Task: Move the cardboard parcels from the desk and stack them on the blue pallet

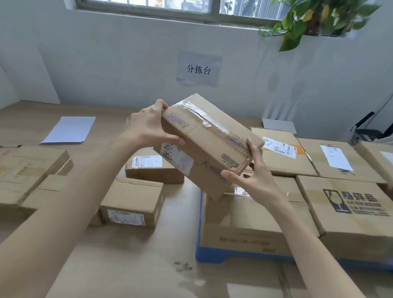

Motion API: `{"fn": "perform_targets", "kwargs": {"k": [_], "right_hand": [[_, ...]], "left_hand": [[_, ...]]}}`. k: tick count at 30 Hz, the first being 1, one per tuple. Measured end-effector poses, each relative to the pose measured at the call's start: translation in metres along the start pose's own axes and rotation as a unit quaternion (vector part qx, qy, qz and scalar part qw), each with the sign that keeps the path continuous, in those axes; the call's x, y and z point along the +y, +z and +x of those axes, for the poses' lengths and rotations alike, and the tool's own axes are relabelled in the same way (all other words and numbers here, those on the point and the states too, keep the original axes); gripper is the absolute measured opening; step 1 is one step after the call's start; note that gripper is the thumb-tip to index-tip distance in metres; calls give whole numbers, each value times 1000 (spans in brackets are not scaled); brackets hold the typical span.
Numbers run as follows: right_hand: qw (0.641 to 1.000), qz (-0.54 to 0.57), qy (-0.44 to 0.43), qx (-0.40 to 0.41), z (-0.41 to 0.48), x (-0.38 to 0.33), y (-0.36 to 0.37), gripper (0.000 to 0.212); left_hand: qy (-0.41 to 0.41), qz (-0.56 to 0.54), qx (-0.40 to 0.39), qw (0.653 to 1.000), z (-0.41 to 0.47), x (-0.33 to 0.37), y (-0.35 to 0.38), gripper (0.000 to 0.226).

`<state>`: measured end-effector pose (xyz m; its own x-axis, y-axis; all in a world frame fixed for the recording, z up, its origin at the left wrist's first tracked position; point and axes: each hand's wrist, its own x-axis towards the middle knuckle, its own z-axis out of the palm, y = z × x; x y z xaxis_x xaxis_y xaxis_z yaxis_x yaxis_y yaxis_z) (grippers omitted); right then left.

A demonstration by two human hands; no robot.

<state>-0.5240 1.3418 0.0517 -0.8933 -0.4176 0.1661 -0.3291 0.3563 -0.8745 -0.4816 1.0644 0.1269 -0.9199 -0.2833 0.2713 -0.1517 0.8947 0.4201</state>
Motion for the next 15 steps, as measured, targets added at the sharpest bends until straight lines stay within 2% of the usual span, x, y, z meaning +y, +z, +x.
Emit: {"fn": "perform_targets", "kwargs": {"k": [3, 8, 15], "right_hand": [[999, -17, 1, 31, -11, 19, -64, 128], [991, -81, -28, 101, -43, 55, -199, 117], [983, -146, -3, 112, -109, 109, -392, 114]], "left_hand": [[7, -4, 16, 1000, -7, 70, 23, 81], [40, -32, 31, 998, -19, 202, 81, 79], [96, -105, 10, 990, -42, 373, 173, 75]]}}
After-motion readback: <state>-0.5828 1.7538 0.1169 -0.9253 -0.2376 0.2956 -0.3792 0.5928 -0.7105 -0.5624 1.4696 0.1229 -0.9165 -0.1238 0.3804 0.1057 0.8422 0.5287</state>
